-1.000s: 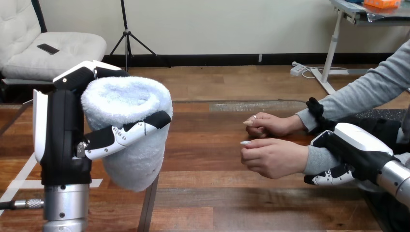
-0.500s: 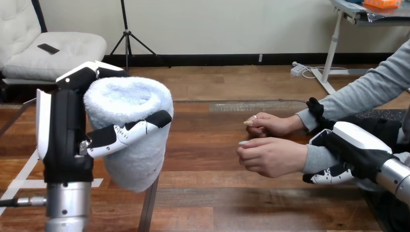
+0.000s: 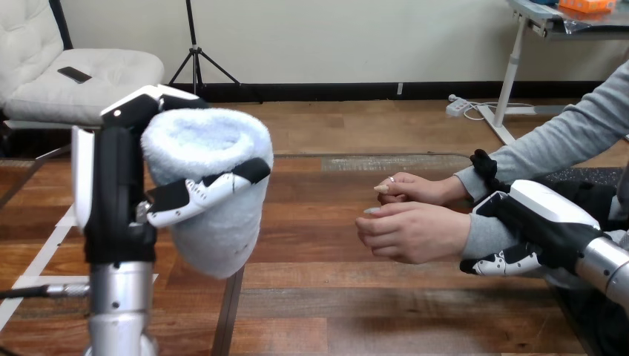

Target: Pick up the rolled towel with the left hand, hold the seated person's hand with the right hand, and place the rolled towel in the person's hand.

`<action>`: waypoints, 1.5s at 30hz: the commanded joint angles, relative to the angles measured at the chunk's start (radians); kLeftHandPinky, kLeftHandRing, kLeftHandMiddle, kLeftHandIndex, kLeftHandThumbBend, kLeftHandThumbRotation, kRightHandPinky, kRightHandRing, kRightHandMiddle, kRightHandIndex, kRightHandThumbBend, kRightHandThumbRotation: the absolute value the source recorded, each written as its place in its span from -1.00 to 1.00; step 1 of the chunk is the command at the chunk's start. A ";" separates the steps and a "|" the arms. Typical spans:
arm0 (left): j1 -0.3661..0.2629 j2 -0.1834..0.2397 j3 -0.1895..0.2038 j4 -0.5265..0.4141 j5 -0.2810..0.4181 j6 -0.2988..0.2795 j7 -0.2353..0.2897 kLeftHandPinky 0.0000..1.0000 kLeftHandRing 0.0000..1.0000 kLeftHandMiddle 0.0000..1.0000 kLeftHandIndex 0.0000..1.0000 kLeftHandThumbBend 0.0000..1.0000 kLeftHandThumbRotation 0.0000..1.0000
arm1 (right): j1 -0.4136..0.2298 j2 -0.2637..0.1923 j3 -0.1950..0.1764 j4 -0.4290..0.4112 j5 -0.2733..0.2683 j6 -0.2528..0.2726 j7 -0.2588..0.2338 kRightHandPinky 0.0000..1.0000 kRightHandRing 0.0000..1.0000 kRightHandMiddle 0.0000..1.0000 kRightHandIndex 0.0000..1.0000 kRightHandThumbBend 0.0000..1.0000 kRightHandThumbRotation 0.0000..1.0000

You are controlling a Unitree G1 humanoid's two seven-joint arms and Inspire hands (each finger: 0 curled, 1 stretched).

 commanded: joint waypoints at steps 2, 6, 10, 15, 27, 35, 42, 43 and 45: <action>-0.141 -0.014 -0.005 0.092 0.003 -0.061 0.022 -0.42 -0.29 -0.20 -0.23 0.63 -1.00 | -0.087 0.030 -0.040 -0.045 0.050 -0.027 0.009 -0.74 -0.66 -0.54 -0.49 -0.12 -0.71; -0.170 -0.012 -0.007 0.142 0.008 -0.089 0.024 -0.40 -0.29 -0.20 -0.23 0.58 -1.00 | -0.089 0.032 -0.039 -0.045 0.054 -0.028 0.015 -0.74 -0.66 -0.54 -0.49 -0.13 -0.70; -0.201 -0.012 -0.009 0.195 0.025 -0.101 0.035 -0.39 -0.29 -0.20 -0.23 0.55 -1.00 | -0.092 0.034 -0.037 -0.045 0.057 -0.031 0.020 -0.74 -0.66 -0.53 -0.47 -0.15 -0.66; -0.237 -0.016 -0.012 0.254 0.029 -0.102 0.043 -0.39 -0.29 -0.20 -0.23 0.56 -1.00 | -0.097 0.035 -0.033 -0.048 0.053 -0.028 0.020 -0.73 -0.65 -0.52 -0.44 -0.15 -0.62; -0.302 -0.028 -0.019 0.363 0.022 -0.116 0.053 -0.41 -0.29 -0.19 -0.24 0.57 -1.00 | -0.109 0.040 -0.029 -0.051 0.044 -0.010 0.021 -0.68 -0.61 -0.48 -0.40 -0.13 -0.34; -0.333 -0.037 -0.023 0.406 0.036 -0.109 0.066 -0.41 -0.29 -0.19 -0.24 0.58 -1.00 | -0.116 0.045 -0.028 -0.055 0.043 -0.005 0.025 -0.68 -0.60 -0.48 -0.38 -0.11 -0.29; -0.360 -0.041 -0.025 0.452 0.048 -0.117 0.077 -0.41 -0.28 -0.19 -0.24 0.59 -1.00 | -0.122 0.052 -0.025 -0.056 0.039 -0.002 0.019 -0.69 -0.61 -0.48 -0.31 -0.10 -0.29; -0.361 -0.041 -0.025 0.456 0.047 -0.118 0.077 -0.41 -0.28 -0.19 -0.24 0.59 -1.00 | -0.123 0.052 -0.025 -0.056 0.039 -0.002 0.020 -0.69 -0.61 -0.48 -0.31 -0.10 -0.29; -0.369 -0.048 -0.027 0.469 0.037 -0.117 0.074 -0.41 -0.28 -0.19 -0.24 0.59 -1.00 | -0.125 0.055 -0.025 -0.055 0.039 0.000 0.022 -0.69 -0.61 -0.48 -0.32 -0.09 -0.27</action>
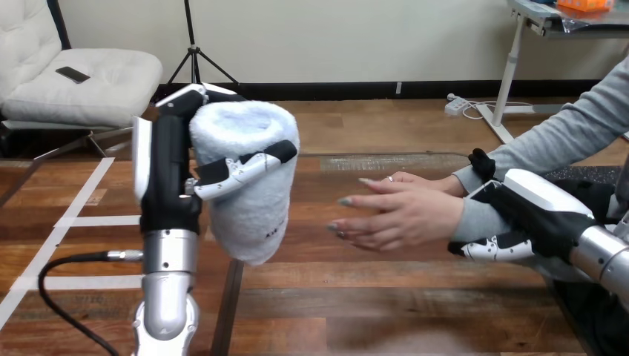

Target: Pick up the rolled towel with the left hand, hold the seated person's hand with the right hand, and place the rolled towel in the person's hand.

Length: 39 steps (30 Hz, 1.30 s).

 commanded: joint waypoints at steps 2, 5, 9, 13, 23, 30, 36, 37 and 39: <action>-0.115 -0.012 -0.011 0.026 -0.010 -0.032 0.010 -0.40 -0.28 -0.19 -0.24 0.60 -1.00 | -0.093 0.045 -0.022 -0.049 0.022 -0.002 -0.006 -0.69 -0.61 -0.48 -0.33 -0.09 -0.27; -0.123 -0.017 -0.014 0.040 -0.011 -0.031 0.011 -0.40 -0.28 -0.19 -0.24 0.60 -1.00 | -0.095 0.049 -0.022 -0.047 0.023 -0.006 -0.007 -0.70 -0.61 -0.48 -0.35 -0.09 -0.26; -0.130 -0.024 -0.019 0.052 -0.009 -0.026 0.015 -0.40 -0.27 -0.19 -0.23 0.60 -1.00 | -0.099 0.053 -0.020 -0.047 0.017 0.000 -0.012 -0.71 -0.63 -0.50 -0.40 -0.08 -0.25; -0.136 -0.031 -0.024 0.064 -0.009 -0.025 0.019 -0.39 -0.27 -0.18 -0.23 0.60 -1.00 | -0.101 0.058 -0.019 -0.044 0.016 -0.001 -0.016 -0.72 -0.64 -0.51 -0.44 -0.07 -0.23; -0.143 -0.051 -0.039 0.078 0.012 -0.014 0.043 -0.38 -0.26 -0.18 -0.22 0.60 -1.00 | -0.105 0.066 -0.015 -0.059 0.006 0.019 -0.017 -0.73 -0.65 -0.53 -0.47 -0.06 -0.14; -0.153 -0.067 -0.047 0.096 0.013 -0.018 0.048 -0.37 -0.25 -0.18 -0.22 0.63 -1.00 | -0.107 0.075 -0.018 -0.062 0.012 0.016 -0.014 -0.74 -0.65 -0.53 -0.48 -0.08 -0.12; -0.159 -0.081 -0.052 0.109 0.000 -0.013 0.042 -0.36 -0.25 -0.18 -0.22 0.63 -1.00 | -0.111 0.081 -0.018 -0.060 0.015 0.012 -0.010 -0.74 -0.66 -0.54 -0.50 -0.09 -0.13; -0.161 -0.086 -0.054 0.111 -0.001 -0.010 0.042 -0.36 -0.25 -0.18 -0.21 0.63 -1.00 | -0.113 0.083 -0.018 -0.059 0.015 0.011 -0.009 -0.74 -0.66 -0.54 -0.50 -0.10 -0.13; -0.163 -0.090 -0.056 0.114 -0.001 -0.010 0.043 -0.36 -0.25 -0.18 -0.21 0.63 -1.00 | -0.113 0.085 -0.018 -0.060 0.016 0.013 -0.008 -0.74 -0.66 -0.54 -0.50 -0.10 -0.13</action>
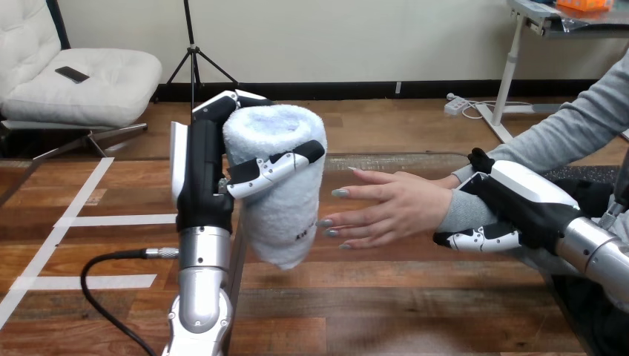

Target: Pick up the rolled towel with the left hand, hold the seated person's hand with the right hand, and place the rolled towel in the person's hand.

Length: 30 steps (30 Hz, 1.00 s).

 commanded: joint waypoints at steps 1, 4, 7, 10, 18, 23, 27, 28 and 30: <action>-0.104 -0.020 -0.014 -0.001 -0.009 -0.009 0.001 -0.36 -0.25 -0.18 -0.21 0.63 -1.00 | -0.093 0.055 -0.018 -0.039 0.025 -0.010 -0.008 -0.74 -0.66 -0.54 -0.50 -0.10 -0.13; -0.109 -0.026 -0.017 0.007 -0.017 -0.011 -0.006 -0.35 -0.24 -0.18 -0.21 0.63 -1.00 | -0.094 0.058 -0.018 -0.039 0.023 -0.007 -0.012 -0.74 -0.66 -0.54 -0.51 -0.09 -0.10; -0.113 -0.030 -0.022 0.016 -0.020 -0.013 -0.009 -0.35 -0.24 -0.18 -0.21 0.62 -1.00 | -0.094 0.060 -0.017 -0.039 0.021 -0.009 -0.015 -0.74 -0.66 -0.54 -0.51 -0.08 -0.08; -0.118 -0.034 -0.026 0.024 -0.020 -0.014 -0.008 -0.35 -0.24 -0.18 -0.21 0.61 -1.00 | -0.095 0.064 -0.017 -0.040 0.022 -0.007 -0.013 -0.74 -0.66 -0.54 -0.51 -0.08 -0.07; -0.126 -0.047 -0.035 0.038 -0.017 -0.018 -0.010 -0.35 -0.24 -0.18 -0.21 0.60 -1.00 | -0.096 0.070 -0.016 -0.049 0.020 0.007 -0.010 -0.72 -0.64 -0.52 -0.48 -0.08 -0.02; -0.129 -0.057 -0.041 0.039 -0.007 -0.014 -0.002 -0.35 -0.24 -0.18 -0.21 0.61 -1.00 | -0.098 0.076 -0.018 -0.046 0.024 0.008 -0.006 -0.72 -0.63 -0.51 -0.47 -0.07 0.00; -0.132 -0.063 -0.044 0.040 -0.002 -0.012 0.002 -0.34 -0.24 -0.18 -0.20 0.61 -1.00 | -0.099 0.080 -0.020 -0.047 0.028 0.011 -0.002 -0.71 -0.63 -0.51 -0.46 -0.06 0.03; -0.133 -0.065 -0.045 0.041 0.000 -0.011 0.003 -0.34 -0.24 -0.18 -0.20 0.61 -1.00 | -0.100 0.081 -0.019 -0.047 0.028 0.010 -0.002 -0.71 -0.63 -0.51 -0.46 -0.06 0.04; -0.134 -0.066 -0.047 0.041 0.002 -0.012 0.006 -0.34 -0.24 -0.18 -0.21 0.61 -1.00 | -0.101 0.082 -0.019 -0.047 0.027 0.009 -0.002 -0.71 -0.63 -0.50 -0.46 -0.07 0.04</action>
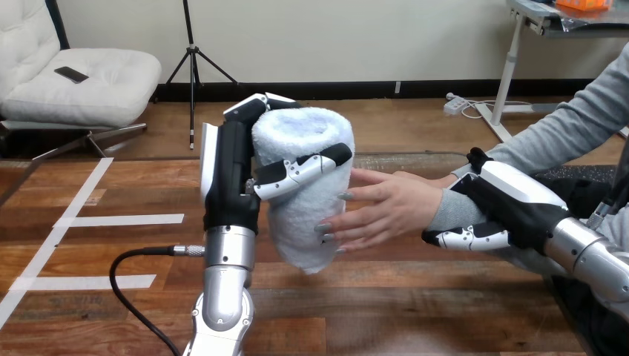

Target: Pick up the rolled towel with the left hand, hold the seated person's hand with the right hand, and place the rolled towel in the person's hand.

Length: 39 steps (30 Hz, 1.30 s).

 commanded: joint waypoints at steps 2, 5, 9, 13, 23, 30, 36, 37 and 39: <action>-0.111 -0.016 -0.011 -0.003 0.007 -0.013 0.015 -0.34 -0.24 -0.18 -0.21 0.61 -1.00 | -0.100 0.053 -0.018 -0.042 0.026 -0.007 -0.004 -0.71 -0.63 -0.50 -0.46 -0.07 0.04; -0.112 -0.017 -0.014 -0.005 0.007 -0.011 0.017 -0.34 -0.24 -0.18 -0.21 0.61 -1.00 | -0.103 0.056 -0.017 -0.041 0.024 -0.005 -0.005 -0.71 -0.63 -0.50 -0.46 -0.07 0.03; -0.115 -0.014 -0.018 -0.003 0.007 -0.011 0.019 -0.35 -0.24 -0.18 -0.21 0.61 -1.00 | -0.105 0.060 -0.016 -0.041 0.022 -0.003 -0.005 -0.70 -0.62 -0.49 -0.44 -0.05 0.04; -0.117 -0.014 -0.022 -0.006 0.013 -0.009 0.027 -0.35 -0.24 -0.18 -0.21 0.61 -1.00 | -0.108 0.065 -0.014 -0.040 0.019 -0.005 -0.007 -0.70 -0.61 -0.48 -0.43 -0.04 0.07; -0.122 -0.012 -0.027 -0.001 0.012 -0.010 0.029 -0.36 -0.25 -0.18 -0.21 0.64 -1.00 | -0.116 0.074 -0.010 -0.042 0.009 -0.003 -0.009 -0.69 -0.60 -0.48 -0.43 -0.04 0.10; -0.124 -0.012 -0.026 0.003 0.007 -0.014 0.027 -0.37 -0.25 -0.18 -0.21 0.62 -1.00 | -0.119 0.084 -0.009 -0.036 0.003 -0.019 -0.021 -0.70 -0.62 -0.50 -0.47 -0.04 0.04; -0.126 -0.012 -0.026 0.004 0.012 -0.010 0.033 -0.37 -0.25 -0.18 -0.21 0.62 -1.00 | -0.123 0.091 -0.009 -0.034 -0.007 -0.019 -0.029 -0.70 -0.63 -0.51 -0.48 -0.03 0.03; -0.126 -0.011 -0.027 0.004 0.014 -0.010 0.035 -0.37 -0.25 -0.18 -0.21 0.62 -1.00 | -0.124 0.093 -0.008 -0.035 -0.008 -0.018 -0.029 -0.71 -0.63 -0.52 -0.48 -0.03 0.03; -0.126 -0.010 -0.027 0.004 0.017 -0.010 0.037 -0.37 -0.25 -0.18 -0.21 0.62 -1.00 | -0.125 0.095 -0.008 -0.037 -0.009 -0.018 -0.028 -0.71 -0.64 -0.52 -0.49 -0.03 0.04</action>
